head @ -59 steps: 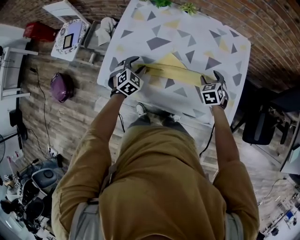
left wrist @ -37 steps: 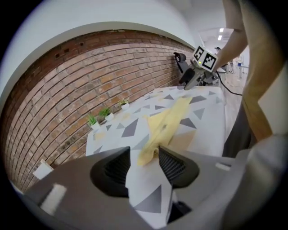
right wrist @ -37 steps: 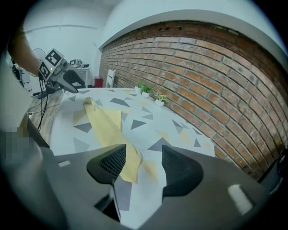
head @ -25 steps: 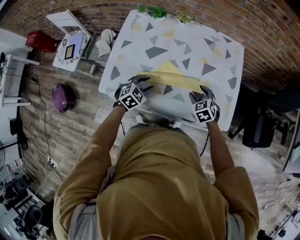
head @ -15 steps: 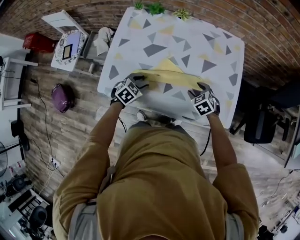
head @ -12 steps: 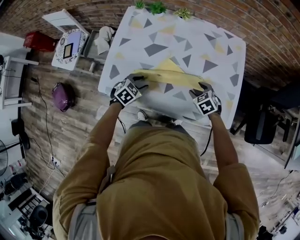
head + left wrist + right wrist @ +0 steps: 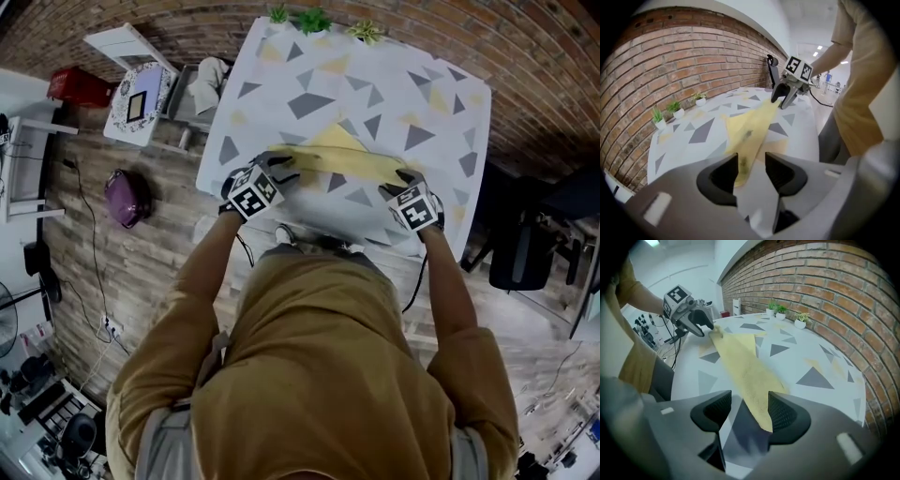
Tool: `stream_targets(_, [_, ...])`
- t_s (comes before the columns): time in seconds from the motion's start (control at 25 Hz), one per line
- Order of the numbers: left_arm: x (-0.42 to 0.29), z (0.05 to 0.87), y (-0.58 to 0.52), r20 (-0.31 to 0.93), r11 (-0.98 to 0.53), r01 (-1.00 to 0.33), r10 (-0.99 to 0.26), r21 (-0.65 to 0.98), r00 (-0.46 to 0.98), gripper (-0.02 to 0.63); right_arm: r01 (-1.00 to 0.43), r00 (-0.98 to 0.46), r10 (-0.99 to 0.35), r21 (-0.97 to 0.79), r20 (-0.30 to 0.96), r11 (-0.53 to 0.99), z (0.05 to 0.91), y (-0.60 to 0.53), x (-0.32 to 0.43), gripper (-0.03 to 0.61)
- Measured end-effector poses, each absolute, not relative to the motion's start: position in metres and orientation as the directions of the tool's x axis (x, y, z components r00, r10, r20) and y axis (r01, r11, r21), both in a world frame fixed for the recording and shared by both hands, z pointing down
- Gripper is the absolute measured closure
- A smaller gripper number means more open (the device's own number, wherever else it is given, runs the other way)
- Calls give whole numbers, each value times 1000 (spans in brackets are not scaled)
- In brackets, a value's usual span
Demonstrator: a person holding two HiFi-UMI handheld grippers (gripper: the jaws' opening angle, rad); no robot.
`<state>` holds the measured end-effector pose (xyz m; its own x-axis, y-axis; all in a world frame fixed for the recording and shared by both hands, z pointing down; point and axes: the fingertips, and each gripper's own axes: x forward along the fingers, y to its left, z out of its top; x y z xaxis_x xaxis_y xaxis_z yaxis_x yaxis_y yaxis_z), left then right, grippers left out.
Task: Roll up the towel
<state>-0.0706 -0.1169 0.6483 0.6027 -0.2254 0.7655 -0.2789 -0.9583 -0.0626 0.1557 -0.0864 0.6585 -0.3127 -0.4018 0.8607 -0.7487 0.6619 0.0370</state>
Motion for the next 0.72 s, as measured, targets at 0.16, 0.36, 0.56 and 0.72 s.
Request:
stream_targets(0.16, [-72, 662, -113, 792, -968, -246, -194, -57, 579, 402, -755, -325, -397, 17, 858, 656, 659, -87, 155, 331])
stream_targets(0.36, [-72, 663, -117, 788, -966, -254, -199, -56, 582, 403, -750, -324, -390, 17, 862, 661, 658, -88, 161, 331])
stream_targets(0.56, [-74, 666, -117, 793, -966, -256, -189, -44, 579, 403, -749, -326, -361, -6, 874, 662, 659, -85, 169, 336])
stream_targets(0.72, [-75, 665, -119, 774, -955, -296, -213, -35, 596, 410, -726, -338, -327, -23, 883, 687, 660, -82, 164, 393])
